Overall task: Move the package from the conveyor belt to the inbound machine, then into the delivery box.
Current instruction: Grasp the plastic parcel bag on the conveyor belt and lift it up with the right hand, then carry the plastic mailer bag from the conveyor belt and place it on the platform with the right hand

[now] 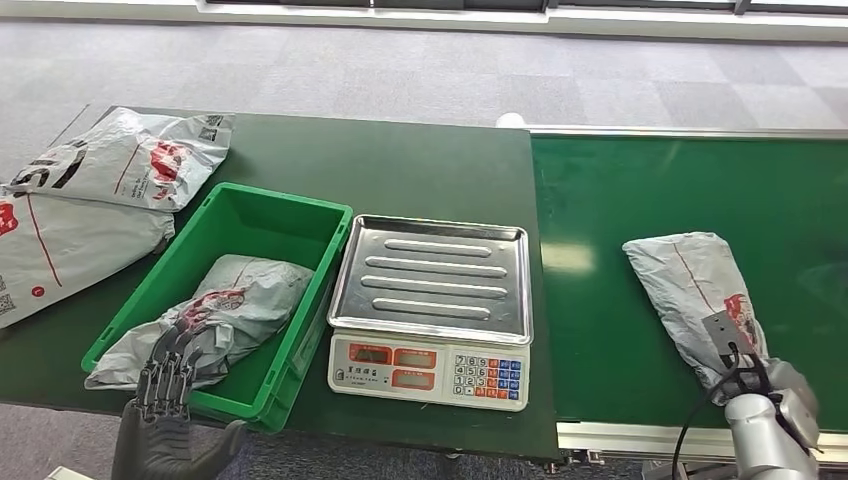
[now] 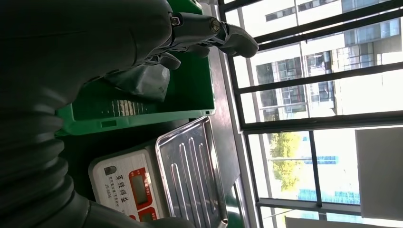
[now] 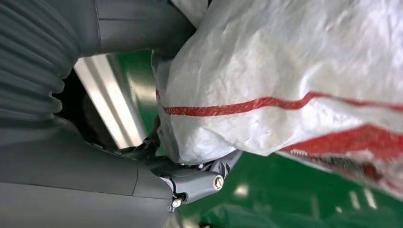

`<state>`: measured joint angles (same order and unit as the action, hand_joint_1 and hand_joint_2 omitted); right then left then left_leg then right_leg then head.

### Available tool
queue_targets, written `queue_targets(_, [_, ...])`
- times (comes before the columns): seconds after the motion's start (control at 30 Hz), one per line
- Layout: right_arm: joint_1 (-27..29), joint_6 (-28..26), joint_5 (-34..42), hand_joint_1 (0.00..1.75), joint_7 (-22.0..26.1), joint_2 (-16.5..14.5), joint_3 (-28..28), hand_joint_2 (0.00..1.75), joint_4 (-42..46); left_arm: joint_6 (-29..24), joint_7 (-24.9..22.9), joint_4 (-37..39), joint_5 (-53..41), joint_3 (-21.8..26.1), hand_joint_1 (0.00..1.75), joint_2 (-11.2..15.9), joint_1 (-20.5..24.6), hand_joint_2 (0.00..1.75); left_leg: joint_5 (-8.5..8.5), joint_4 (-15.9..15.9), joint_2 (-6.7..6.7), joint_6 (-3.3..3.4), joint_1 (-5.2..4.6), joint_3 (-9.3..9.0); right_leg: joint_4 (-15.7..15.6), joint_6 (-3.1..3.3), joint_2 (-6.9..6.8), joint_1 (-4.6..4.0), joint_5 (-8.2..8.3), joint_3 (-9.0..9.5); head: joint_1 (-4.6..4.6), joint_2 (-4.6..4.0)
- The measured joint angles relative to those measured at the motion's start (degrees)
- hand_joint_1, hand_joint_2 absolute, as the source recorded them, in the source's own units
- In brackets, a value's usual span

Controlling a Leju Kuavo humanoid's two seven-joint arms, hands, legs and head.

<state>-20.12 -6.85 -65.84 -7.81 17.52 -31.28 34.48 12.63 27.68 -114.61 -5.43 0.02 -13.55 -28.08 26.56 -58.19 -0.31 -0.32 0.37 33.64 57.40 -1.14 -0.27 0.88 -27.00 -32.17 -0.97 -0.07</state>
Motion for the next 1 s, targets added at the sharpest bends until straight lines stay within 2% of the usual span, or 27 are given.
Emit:
queue_targets(0.17, [1.4, -0.5, 10.6, 1.75, 5.5, -3.5, 0.7, 1.75, 8.9, -0.2, 0.9, 0.0, 0.1, 0.0, 0.0, 0.0, -0.4, 1.75, -0.11, 0.0, 0.0, -0.04, 0.01, -0.19, 0.0, 0.03, 0.01, -0.01, 0.05, -0.21, -0.01, 0.0])
queue_targets(0.3, [2.2, -0.7, 14.9, 1.75, 7.7, -4.9, 2.0, 1.75, 14.5, -0.5, 1.3, 0.1, 0.1, 0.0, 0.0, 0.0, -0.5, 1.75, -0.14, 0.0, -0.06, -0.05, 0.02, -0.14, 0.1, 0.05, -0.06, -0.02, 0.05, -0.24, -0.01, 0.0])
queue_targets(0.4, [3.9, -2.0, 21.0, 1.75, 13.7, -6.1, 3.8, 1.75, 20.1, -0.8, 1.8, 0.3, 0.1, 0.0, 0.0, 0.0, -0.5, 1.75, -0.14, 0.0, -0.05, -0.06, 0.01, -0.07, 0.1, 0.05, -0.05, -0.02, 0.05, -0.29, -0.01, 0.0])
queue_targets(0.5, [6.5, -4.1, 26.4, 1.75, 20.2, -8.0, 7.5, 1.75, 29.7, -1.0, 2.8, 0.8, 0.1, -0.1, 0.0, 0.0, 0.0, 1.75, -0.14, 0.0, -0.03, -0.06, 0.02, -0.05, 0.1, 0.05, -0.02, -0.02, 0.04, -0.34, -0.01, 0.0])
queue_targets(0.6, [9.1, -6.6, 27.5, 1.75, 24.0, -9.6, 13.7, 1.75, 40.8, -1.3, 3.8, 1.5, 0.1, -0.2, 0.0, 0.1, 0.6, 1.75, -0.14, 0.0, -0.02, -0.06, 0.03, -0.07, 0.1, 0.08, -0.02, -0.04, 0.02, -0.35, -0.01, 0.0])
queue_targets(0.7, [11.1, -8.3, 26.5, 1.75, 24.6, -10.1, 20.8, 1.75, 49.8, -2.0, 4.4, 2.1, 0.1, -0.3, 0.0, 0.2, 1.1, 1.75, -0.14, 0.0, 0.0, -0.07, 0.04, -0.09, 0.1, 0.11, -0.01, -0.04, 0.0, -0.37, -0.01, 0.0])
queue_targets(0.8, [12.2, -8.2, 25.9, 1.75, 24.2, -10.2, 26.0, 1.75, 55.0, -2.3, 4.6, 2.4, 0.1, -0.5, 0.0, 0.4, 1.3, 1.75, -0.14, 0.0, 0.0, -0.07, 0.04, -0.08, 0.1, 0.12, -0.02, -0.04, -0.01, -0.36, -0.01, 0.0])
queue_targets(0.87, [12.2, -5.1, 25.1, 1.75, 22.7, -9.9, 29.0, 1.75, 56.5, -2.7, 4.8, 2.6, 0.1, -0.6, 0.0, 0.7, 1.4, 1.75, -0.13, 0.0, 0.03, -0.07, 0.04, -0.07, 0.1, 0.12, 0.03, -0.03, 0.0, -0.36, -0.01, 0.0])
queue_targets(1.0, [10.7, 3.2, 22.1, 1.75, 16.9, -8.3, 36.0, 1.75, 56.0, -3.8, 5.3, 3.0, 0.1, -0.9, 0.0, 1.4, 1.4, 1.75, -0.14, 0.0, 0.08, -0.06, 0.03, -0.09, 0.1, 0.11, 0.12, -0.02, 0.04, -0.38, -0.01, 0.0])
